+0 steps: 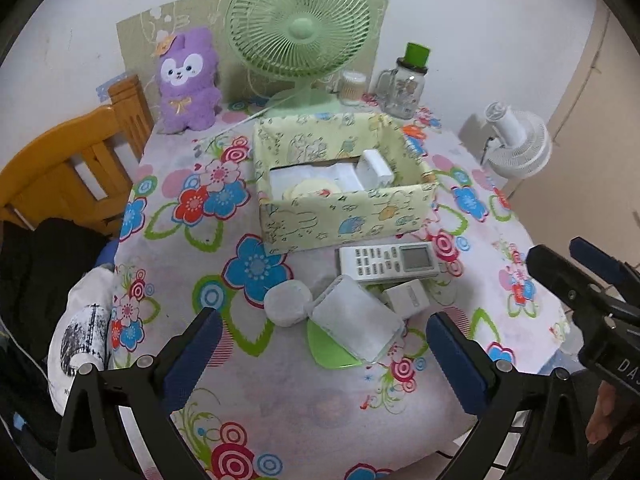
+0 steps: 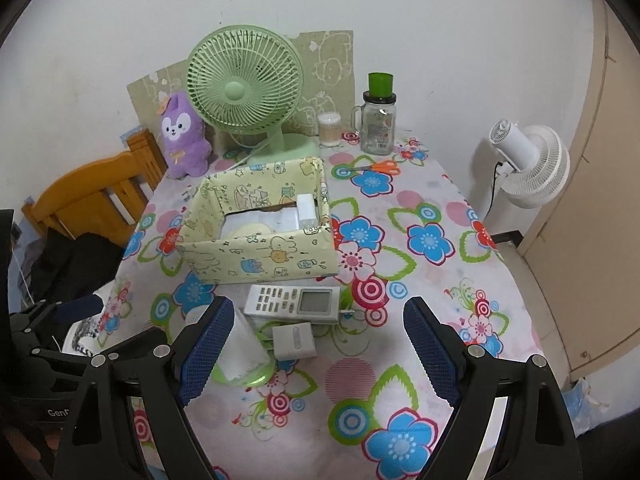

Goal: Organize rigid objects
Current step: 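Withdraw both tools from the fabric box toward the loose items, then grasp the clear plastic container with the left gripper, then grasp small white printed box with right gripper while left holds container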

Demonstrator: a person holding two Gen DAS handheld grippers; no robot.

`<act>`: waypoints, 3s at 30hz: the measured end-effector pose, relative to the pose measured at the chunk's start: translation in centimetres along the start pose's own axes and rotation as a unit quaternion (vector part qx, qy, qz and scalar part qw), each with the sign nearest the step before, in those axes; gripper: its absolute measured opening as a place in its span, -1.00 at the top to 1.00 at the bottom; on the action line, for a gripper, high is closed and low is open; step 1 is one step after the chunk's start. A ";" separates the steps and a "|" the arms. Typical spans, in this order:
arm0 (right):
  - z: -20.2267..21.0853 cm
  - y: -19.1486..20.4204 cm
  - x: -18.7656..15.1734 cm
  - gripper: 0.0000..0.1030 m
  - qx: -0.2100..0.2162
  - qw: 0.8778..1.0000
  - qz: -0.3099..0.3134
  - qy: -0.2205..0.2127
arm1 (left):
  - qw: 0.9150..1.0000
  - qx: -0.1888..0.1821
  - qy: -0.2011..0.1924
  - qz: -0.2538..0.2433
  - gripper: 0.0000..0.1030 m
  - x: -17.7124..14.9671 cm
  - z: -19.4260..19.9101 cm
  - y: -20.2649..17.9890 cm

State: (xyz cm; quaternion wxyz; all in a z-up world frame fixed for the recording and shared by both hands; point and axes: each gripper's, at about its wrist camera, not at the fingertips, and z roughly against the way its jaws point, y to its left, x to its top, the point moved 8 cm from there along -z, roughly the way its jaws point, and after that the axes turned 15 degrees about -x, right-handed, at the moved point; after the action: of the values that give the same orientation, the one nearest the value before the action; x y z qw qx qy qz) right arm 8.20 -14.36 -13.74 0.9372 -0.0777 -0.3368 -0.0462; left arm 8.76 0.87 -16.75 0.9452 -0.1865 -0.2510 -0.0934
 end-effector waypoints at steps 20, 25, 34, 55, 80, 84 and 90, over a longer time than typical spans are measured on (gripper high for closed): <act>-6.6 0.5 -1.1 -0.72 0.018 0.997 0.049 0.049 | 0.997 0.029 0.041 0.058 -1.00 -1.0 -6.0 1.0; -8.0 0.5 -1.4 -0.72 0.021 0.996 0.066 0.061 | 0.996 0.035 0.053 0.061 -1.00 -1.3 -7.9 0.3; -10.3 0.0 -2.1 -0.72 0.026 0.993 0.081 0.086 | 0.993 0.042 0.072 0.086 -1.00 -2.0 -10.3 0.2; -14.0 0.7 -3.1 -0.72 0.055 0.983 0.121 0.126 | 0.983 0.037 0.079 0.162 -0.41 -3.1 -13.3 1.4; -14.1 5.3 -6.1 -0.72 0.054 0.980 0.102 0.160 | 0.991 0.047 0.118 0.040 -0.19 -4.8 -11.5 2.1; -14.4 5.6 -6.6 -0.72 0.045 0.982 0.085 0.163 | 0.992 0.036 0.119 0.027 -0.19 -4.6 -11.6 2.1; -14.7 5.8 -6.8 -0.53 0.027 0.984 0.074 0.157 | 0.992 0.020 0.127 0.003 -0.19 -4.4 -12.0 1.7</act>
State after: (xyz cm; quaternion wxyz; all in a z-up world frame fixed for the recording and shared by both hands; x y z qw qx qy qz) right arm 12.98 -11.03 -29.96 0.9811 -0.0685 -0.1796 0.0209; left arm 10.73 -2.03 -29.14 0.9732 -0.1548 -0.1307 -0.1084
